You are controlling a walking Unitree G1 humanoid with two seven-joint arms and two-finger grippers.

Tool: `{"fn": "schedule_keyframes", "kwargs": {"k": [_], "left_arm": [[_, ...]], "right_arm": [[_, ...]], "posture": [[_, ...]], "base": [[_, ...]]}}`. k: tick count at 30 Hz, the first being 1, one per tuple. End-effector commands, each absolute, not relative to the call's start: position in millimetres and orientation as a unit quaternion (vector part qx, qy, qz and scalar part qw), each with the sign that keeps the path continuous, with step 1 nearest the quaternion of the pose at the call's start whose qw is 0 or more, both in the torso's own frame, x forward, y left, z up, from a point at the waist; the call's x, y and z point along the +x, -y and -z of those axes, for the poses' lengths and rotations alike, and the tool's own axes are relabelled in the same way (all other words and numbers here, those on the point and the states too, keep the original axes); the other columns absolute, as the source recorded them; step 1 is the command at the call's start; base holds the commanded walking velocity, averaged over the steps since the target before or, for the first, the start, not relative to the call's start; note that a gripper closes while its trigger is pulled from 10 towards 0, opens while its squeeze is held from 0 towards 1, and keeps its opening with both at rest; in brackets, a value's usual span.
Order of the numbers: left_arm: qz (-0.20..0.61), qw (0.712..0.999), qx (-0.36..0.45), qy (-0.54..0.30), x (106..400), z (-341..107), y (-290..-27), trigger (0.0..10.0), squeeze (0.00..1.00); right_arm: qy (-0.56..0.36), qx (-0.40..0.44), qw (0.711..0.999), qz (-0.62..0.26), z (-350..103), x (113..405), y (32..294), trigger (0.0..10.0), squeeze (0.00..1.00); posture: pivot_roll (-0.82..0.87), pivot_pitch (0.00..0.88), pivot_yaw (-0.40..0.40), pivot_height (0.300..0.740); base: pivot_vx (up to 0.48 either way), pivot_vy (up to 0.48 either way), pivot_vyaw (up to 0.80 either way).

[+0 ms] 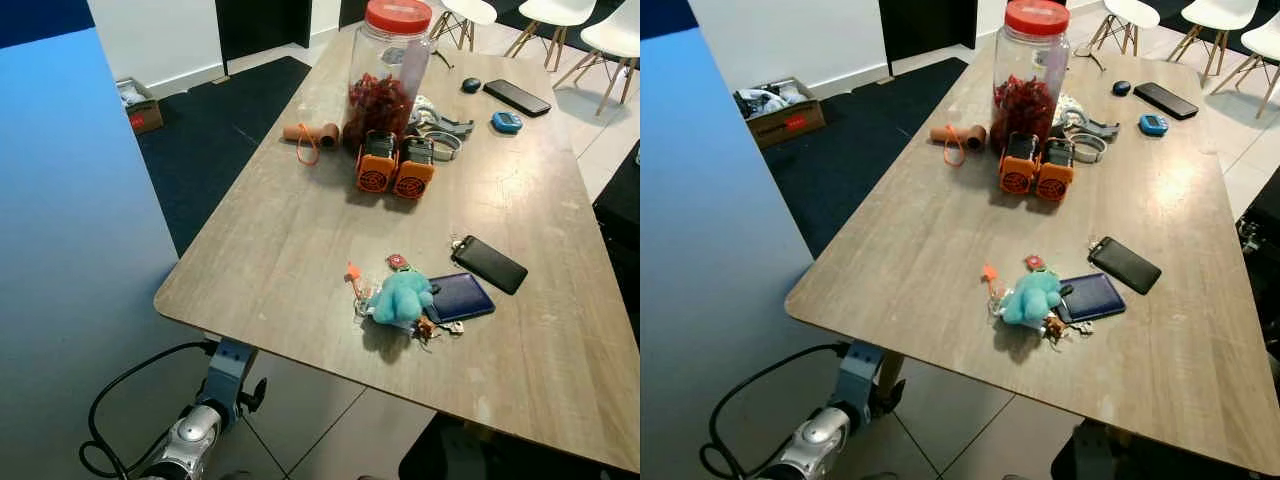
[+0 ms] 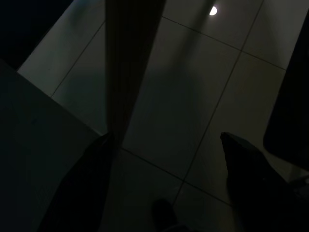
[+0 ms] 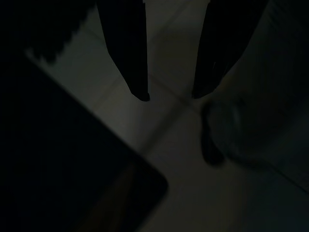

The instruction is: Hang keys on a hook

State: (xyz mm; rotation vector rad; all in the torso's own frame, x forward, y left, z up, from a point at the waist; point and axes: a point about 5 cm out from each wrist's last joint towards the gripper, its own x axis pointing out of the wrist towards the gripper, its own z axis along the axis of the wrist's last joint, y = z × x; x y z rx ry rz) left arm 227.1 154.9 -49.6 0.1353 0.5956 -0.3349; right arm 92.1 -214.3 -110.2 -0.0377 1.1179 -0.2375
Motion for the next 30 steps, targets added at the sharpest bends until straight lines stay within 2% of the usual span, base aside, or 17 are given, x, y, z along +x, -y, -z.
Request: {"fn": "schedule_keyframes", "kwargs": {"k": [1, 4, 5, 10, 12, 13, 15, 16, 17, 18, 19, 20, 21, 22, 27, 28, 30], "left_arm": [[0.167, 0.942, 0.073, -0.282, 229.7, 47.2, -153.8, 10.0, 0.00], [0.167, 0.942, 0.073, -0.282, 229.8, 47.1, -153.7, 10.0, 0.00], [0.168, 0.942, 0.073, -0.282, 230.0, 47.0, -153.6, 10.0, 0.00], [0.168, 0.942, 0.073, -0.282, 230.1, 46.9, -153.6, 10.0, 0.00], [0.170, 0.942, 0.074, -0.281, 230.4, 46.7, -153.4, 10.0, 0.00], [0.170, 0.942, 0.074, -0.281, 230.4, 46.7, -153.4, 10.0, 0.00], [0.172, 0.941, 0.075, -0.280, 231.0, 46.3, -152.9, 10.0, 0.00], [0.172, 0.942, 0.075, -0.280, 231.4, 46.0, -152.8, 10.0, 0.00], [0.172, 0.942, 0.074, -0.279, 231.7, 45.9, -152.7, 10.0, 0.00], [0.172, 0.942, 0.074, -0.279, 231.7, 45.9, -152.7, 10.0, 0.00], [0.171, 0.942, 0.074, -0.279, 232.0, 45.6, -152.6, 10.0, 0.00], [0.171, 0.942, 0.074, -0.279, 232.0, 45.6, -152.6, 10.0, 0.00], [0.171, 0.942, 0.073, -0.278, 232.3, 45.5, -152.3, 10.0, 0.00], [0.171, 0.942, 0.073, -0.278, 232.3, 45.5, -152.3, 10.0, 0.00], [0.169, 0.943, 0.070, -0.277, 232.3, 45.4, -150.9, 10.0, 0.00], [0.169, 0.943, 0.070, -0.277, 232.3, 45.4, -150.9, 10.0, 0.00], [0.167, 0.944, 0.069, -0.277, 232.0, 45.7, -151.5, 10.0, 0.00]], "right_arm": [[-0.556, -0.018, 0.820, 0.137, 113.3, 68.3, 224.3, 10.0, 0.00], [-0.566, -0.022, 0.810, 0.151, 113.5, 54.3, 233.0, 10.0, 0.00], [-0.578, -0.030, 0.793, 0.190, 110.6, 31.7, 253.1, 10.0, 0.00], [-0.576, -0.030, 0.787, 0.219, 107.3, 24.5, 265.7, 10.0, 0.00], [-0.548, -0.031, 0.779, 0.303, 91.9, 13.7, 306.9, 10.0, 0.00], [-0.548, -0.031, 0.779, 0.303, 91.9, 13.7, 306.9, 10.0, 0.00], [-0.480, -0.042, 0.776, 0.408, 59.2, 9.5, 365.9, 10.0, 0.00], [-0.425, -0.053, 0.780, 0.457, 36.9, 14.9, 394.9, 10.0, 0.00], [-0.387, -0.059, 0.781, 0.486, 22.2, 18.9, 411.2, 10.0, 0.00], [-0.387, -0.059, 0.781, 0.486, 22.2, 18.9, 411.2, 10.0, 0.00], [-0.345, -0.084, 0.784, 0.509, 2.6, 27.3, 429.6, 10.0, 0.00], [-0.345, -0.084, 0.784, 0.509, 2.6, 27.3, 429.6, 10.0, 0.00], [-0.242, -0.111, 0.794, 0.547, -41.1, 53.4, 460.6, 10.0, 0.00], [-0.242, -0.111, 0.794, 0.547, -41.1, 53.4, 460.6, 10.0, 0.00], [-0.108, -0.117, 0.800, 0.578, -103.1, 90.4, 490.1, 10.0, 0.00], [-0.108, -0.117, 0.800, 0.578, -103.1, 90.4, 490.1, 10.0, 0.00], [-0.035, -0.115, 0.817, 0.564, -136.8, 120.5, 495.6, 10.0, 0.00]], "posture": [[0.05, 0.048, -0.025, 0.740], [0.05, 0.048, -0.024, 0.740], [0.05, 0.048, -0.022, 0.740], [0.05, 0.050, -0.020, 0.740], [0.04, 0.050, -0.011, 0.740], [0.04, 0.050, -0.011, 0.740], [0.04, 0.048, -0.011, 0.740], [0.04, 0.048, -0.011, 0.740], [0.04, 0.048, -0.011, 0.740], [0.04, 0.048, -0.011, 0.740], [0.04, 0.045, -0.013, 0.740], [0.04, 0.045, -0.013, 0.740], [0.03, 0.044, -0.016, 0.740], [0.03, 0.044, -0.016, 0.740], [0.04, 0.043, -0.025, 0.740], [0.04, 0.043, -0.025, 0.740], [0.04, 0.042, -0.026, 0.740]], "base": [[0.000, 0.000, 0.00], [0.000, 0.000, 0.00], [0.000, 0.000, 0.00], [0.000, 0.000, 0.00], [0.000, 0.000, 0.00], [0.000, 0.000, 0.00], [0.000, 0.000, 0.00], [0.000, 0.000, 0.00], [0.000, 0.000, 0.00], [0.000, 0.000, 0.00], [0.000, 0.000, 0.00], [0.000, 0.000, 0.00], [0.000, 0.000, 0.00], [0.000, 0.000, 0.00], [0.000, 0.000, 0.00], [0.000, 0.000, 0.00], [0.000, 0.000, 0.00]]}}
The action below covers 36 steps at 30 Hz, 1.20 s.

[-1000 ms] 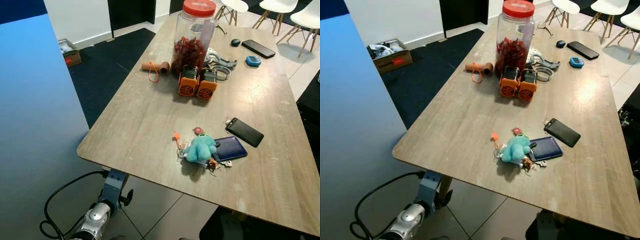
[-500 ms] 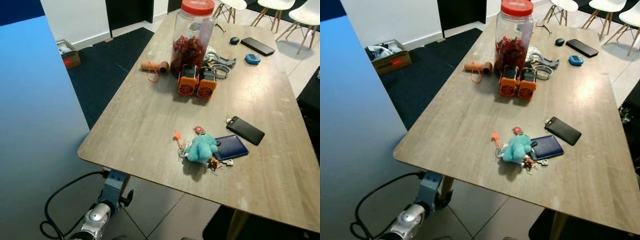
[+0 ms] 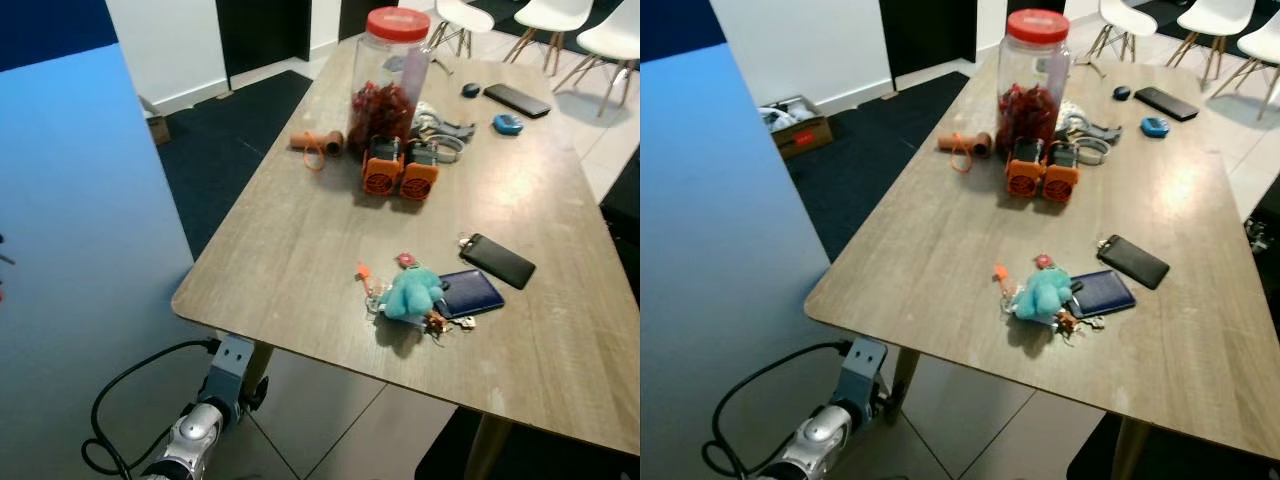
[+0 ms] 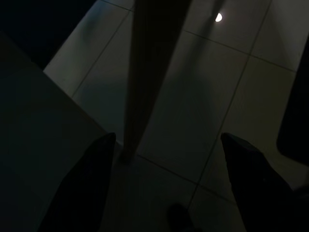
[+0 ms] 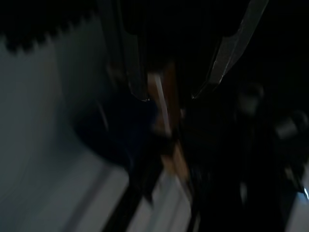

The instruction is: Hang keys on a hook

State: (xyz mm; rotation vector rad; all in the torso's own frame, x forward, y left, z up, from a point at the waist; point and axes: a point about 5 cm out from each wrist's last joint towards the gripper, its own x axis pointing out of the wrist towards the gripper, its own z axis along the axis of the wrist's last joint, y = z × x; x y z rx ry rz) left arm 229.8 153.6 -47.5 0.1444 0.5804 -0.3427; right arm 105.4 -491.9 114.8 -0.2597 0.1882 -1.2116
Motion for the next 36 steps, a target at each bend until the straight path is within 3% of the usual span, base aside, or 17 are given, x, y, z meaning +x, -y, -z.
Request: {"fn": "schedule_keyframes", "kwargs": {"k": [1, 2, 3, 4, 6, 7, 9, 10, 11, 15, 19, 28, 32, 34, 36], "left_arm": [[0.167, 0.944, 0.069, -0.277, 232.0, 45.7, -151.5, 10.0, 0.00], [0.166, 0.944, 0.068, -0.278, 231.8, 45.8, -151.8, 10.0, 0.00], [0.165, 0.944, 0.068, -0.278, 231.4, 46.1, -152.3, 10.0, 0.00], [0.165, 0.944, 0.068, -0.278, 231.4, 46.1, -152.3, 10.0, 0.00], [0.165, 0.944, 0.068, -0.278, 231.9, 45.8, -152.1, 10.0, 0.00], [0.165, 0.944, 0.068, -0.278, 231.9, 45.8, -152.1, 10.0, 0.00], [0.165, 0.944, 0.067, -0.276, 233.3, 44.9, -151.4, 10.0, 0.00], [0.165, 0.944, 0.067, -0.276, 233.3, 44.9, -151.4, 10.0, 0.00], [0.164, 0.945, 0.066, -0.276, 233.8, 44.6, -151.1, 10.0, 0.00], [0.164, 0.945, 0.066, -0.275, 234.2, 44.4, -150.9, 10.0, 0.00], [0.163, 0.946, 0.064, -0.273, 234.5, 44.0, -150.3, 10.0, 0.00], [0.167, 0.945, 0.065, -0.274, 233.3, 44.7, -149.6, 10.0, 0.00], [0.168, 0.945, 0.065, -0.274, 233.3, 44.6, -149.7, 10.0, 0.00], [0.172, 0.945, 0.067, -0.271, 234.6, 43.6, -149.3, 10.0, 0.00], [0.174, 0.946, 0.067, -0.266, 236.6, 41.9, -148.3, 10.0, 0.00]], "right_arm": [[-0.035, -0.115, 0.817, 0.564, -136.8, 120.5, 495.6, 10.0, 0.00], [-0.011, -0.113, 0.824, 0.555, -148.1, 131.7, 495.7, 10.0, 0.00], [0.028, -0.095, 0.858, 0.503, -168.1, 169.4, 486.3, 10.0, 0.00], [0.028, -0.095, 0.858, 0.503, -168.1, 169.4, 486.3, 10.0, 0.00], [0.048, -0.084, 0.894, 0.438, -180.5, 205.1, 469.5, 10.0, 0.00], [0.048, -0.084, 0.894, 0.438, -180.5, 205.1, 469.5, 10.0, 0.00], [0.052, -0.079, 0.947, 0.306, -187.0, 253.6, 433.5, 10.0, 0.00], [0.052, -0.079, 0.947, 0.306, -187.0, 253.6, 433.5, 10.0, 0.00], [0.051, -0.079, 0.964, 0.247, -187.2, 271.4, 415.9, 10.0, 0.00], [0.049, -0.072, 0.981, 0.174, -185.8, 293.9, 389.6, 10.0, 0.00], [0.047, -0.055, 0.997, 0.028, -178.9, 326.1, 330.8, 10.0, 0.00], [0.018, -0.032, 0.998, 0.049, -159.5, 328.0, 323.9, 10.0, 0.00], [0.011, -0.022, 0.998, 0.064, -154.7, 329.2, 324.2, 10.0, 0.11], [0.005, 0.006, 0.997, 0.080, -149.5, 332.2, 322.9, 10.0, 0.98], [-0.001, 0.022, 0.995, 0.095, -145.9, 334.1, 322.8, 10.0, 1.00]], "posture": [[0.04, 0.042, -0.026, 0.740], [0.04, 0.042, -0.026, 0.740], [0.04, 0.042, -0.026, 0.740], [0.04, 0.042, -0.026, 0.740], [0.04, 0.041, -0.027, 0.740], [0.04, 0.041, -0.027, 0.740], [0.04, 0.040, -0.029, 0.740], [0.04, 0.040, -0.029, 0.740], [0.04, 0.039, -0.030, 0.740], [0.05, 0.039, -0.031, 0.740], [0.05, 0.036, -0.035, 0.740], [0.04, 0.042, -0.026, 0.740], [0.03, 0.046, -0.019, 0.740], [0.03, 0.060, -0.015, 0.740], [0.04, 0.071, -0.016, 0.740]], "base": [[0.000, 0.000, 0.00], [0.000, 0.000, 0.00], [0.000, 0.000, 0.00], [0.000, 0.000, 0.00], [0.000, 0.000, 0.00], [0.000, 0.000, 0.00], [0.000, 0.000, 0.00], [0.000, 0.000, 0.00], [0.000, 0.000, 0.00], [0.000, 0.000, 0.00], [0.000, 0.000, 0.00], [0.000, 0.000, 0.00], [0.000, 0.000, 0.00], [0.000, 0.000, 0.00], [0.000, 0.000, 0.00]]}}
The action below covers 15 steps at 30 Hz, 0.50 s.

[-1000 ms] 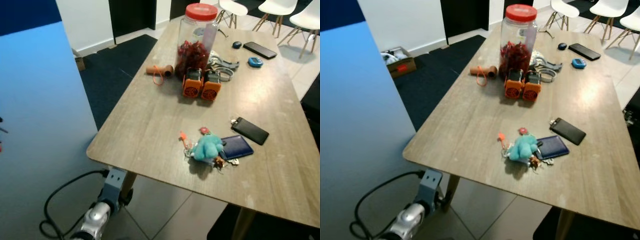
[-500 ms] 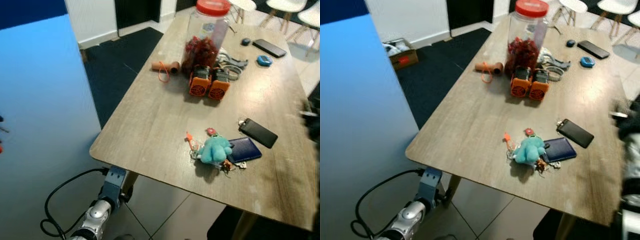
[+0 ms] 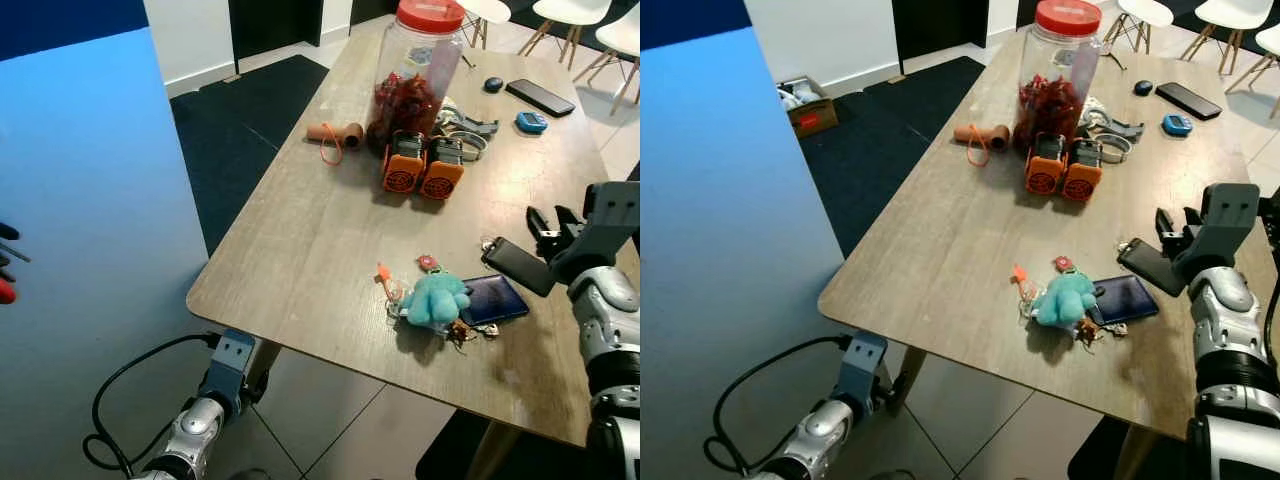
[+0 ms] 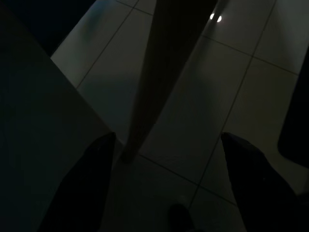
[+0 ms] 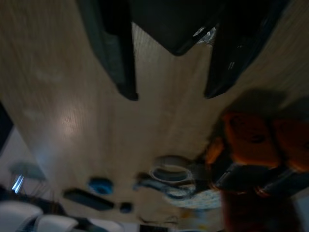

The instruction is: Hang keys on a hook

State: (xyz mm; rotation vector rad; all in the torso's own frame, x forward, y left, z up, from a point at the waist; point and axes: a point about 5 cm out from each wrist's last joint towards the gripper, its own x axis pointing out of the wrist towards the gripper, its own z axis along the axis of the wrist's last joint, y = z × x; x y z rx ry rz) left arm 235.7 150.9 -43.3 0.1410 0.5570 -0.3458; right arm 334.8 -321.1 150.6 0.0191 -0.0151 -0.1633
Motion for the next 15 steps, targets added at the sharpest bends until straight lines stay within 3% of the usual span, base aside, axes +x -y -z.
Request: {"fn": "schedule_keyframes", "kwargs": {"k": [1, 2, 3, 5, 6, 15], "left_arm": [[0.175, 0.946, 0.067, -0.263, 237.7, 40.9, -147.7, 10.0, 0.00], [0.176, 0.947, 0.068, -0.260, 238.9, 39.8, -147.3, 10.0, 0.00], [0.177, 0.948, 0.067, -0.256, 240.4, 38.5, -146.7, 10.0, 0.00], [0.177, 0.949, 0.067, -0.253, 241.3, 37.6, -146.5, 10.0, 0.00], [0.179, 0.951, 0.064, -0.245, 242.7, 35.6, -145.5, 10.0, 0.00], [0.223, 0.948, 0.079, -0.215, 241.1, 31.0, -139.1, 10.0, 0.00]], "right_arm": [[-0.005, 0.027, 0.994, 0.103, -144.5, 334.5, 323.5, 10.0, 1.00], [-0.008, 0.032, 0.993, 0.109, -143.8, 334.9, 324.4, 10.0, 1.00], [-0.013, 0.034, 0.992, 0.121, -143.0, 335.3, 326.2, 10.0, 0.94], [-0.016, 0.035, 0.991, 0.129, -142.6, 335.6, 327.4, 10.0, 0.94], [-0.018, 0.045, 0.989, 0.138, -142.8, 336.8, 328.5, 10.0, 0.00], [-0.019, 0.066, 0.986, 0.149, -146.5, 343.7, 327.0, 10.0, 0.00]], "posture": [[0.04, 0.071, -0.016, 0.740], [0.04, 0.081, -0.018, 0.740], [0.05, 0.088, -0.019, 0.740], [0.05, 0.091, -0.019, 0.740], [0.05, 0.098, -0.021, 0.740], [0.07, 0.146, -0.023, 0.740]], "base": [[0.000, 0.000, 0.00], [0.000, 0.000, 0.00], [0.000, 0.000, 0.00], [0.000, 0.000, 0.00], [0.000, 0.000, 0.00], [0.000, 0.000, 0.00]]}}
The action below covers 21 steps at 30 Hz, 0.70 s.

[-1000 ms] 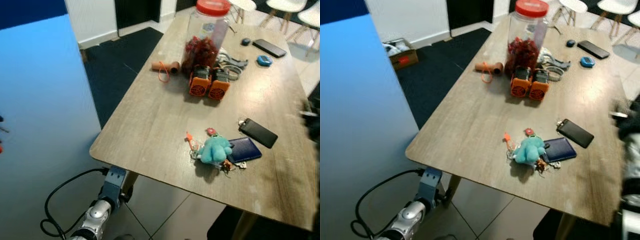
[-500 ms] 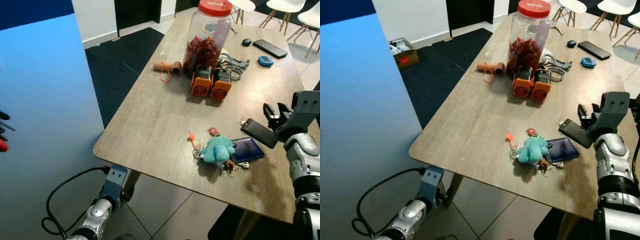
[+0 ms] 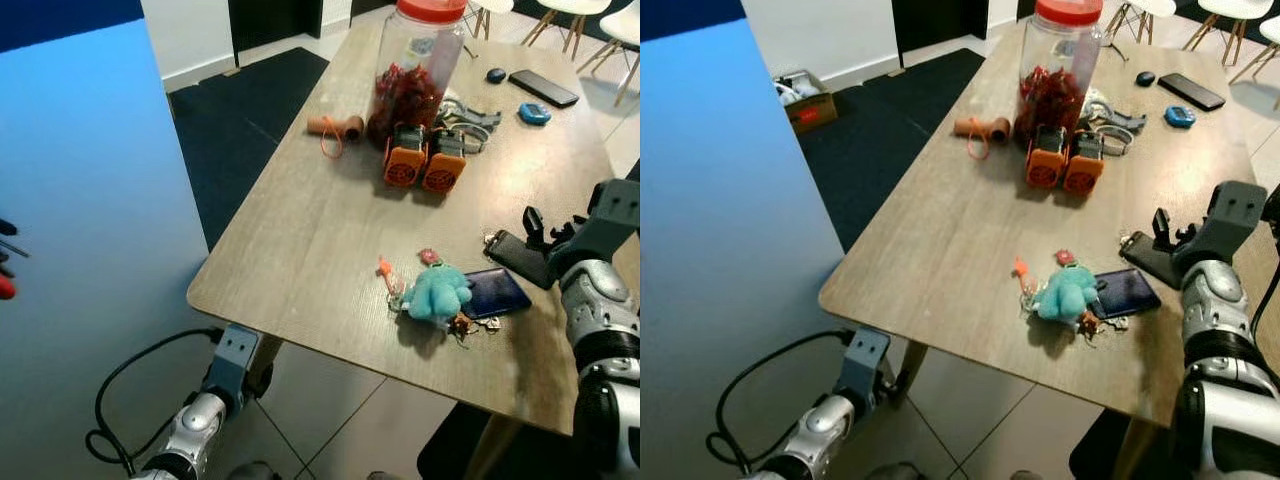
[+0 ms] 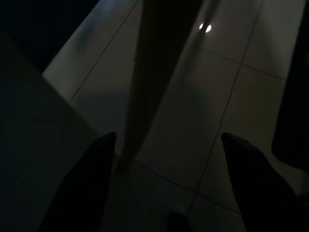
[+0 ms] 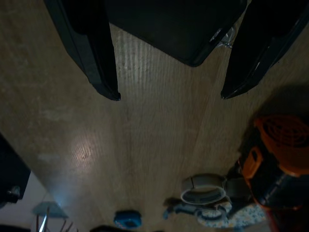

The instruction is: Hang keys on a hook

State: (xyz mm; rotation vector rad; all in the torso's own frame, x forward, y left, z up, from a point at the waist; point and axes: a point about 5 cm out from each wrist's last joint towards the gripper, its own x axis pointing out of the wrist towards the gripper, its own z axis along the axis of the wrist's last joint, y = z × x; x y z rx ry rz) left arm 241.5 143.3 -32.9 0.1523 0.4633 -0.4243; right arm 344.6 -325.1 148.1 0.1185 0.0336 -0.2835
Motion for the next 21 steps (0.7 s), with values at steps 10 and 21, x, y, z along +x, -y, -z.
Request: {"fn": "schedule_keyframes", "kwargs": {"k": [10, 21], "left_arm": [[0.240, 0.943, 0.102, -0.205, 234.3, 31.0, -147.2, 10.0, 0.00], [0.239, 0.943, 0.106, -0.206, 230.6, 31.9, -150.0, 10.0, 0.00]], "right_arm": [[-0.022, 0.075, 0.985, 0.152, -149.9, 349.9, 323.1, 10.0, 0.00], [-0.023, 0.088, 0.989, 0.121, -152.8, 360.3, 307.0, 10.0, 0.00]], "posture": [[0.10, 0.195, -0.031, 0.740], [0.11, 0.193, -0.032, 0.740]], "base": [[0.000, 0.000, 0.00], [0.000, 0.000, 0.00]]}}
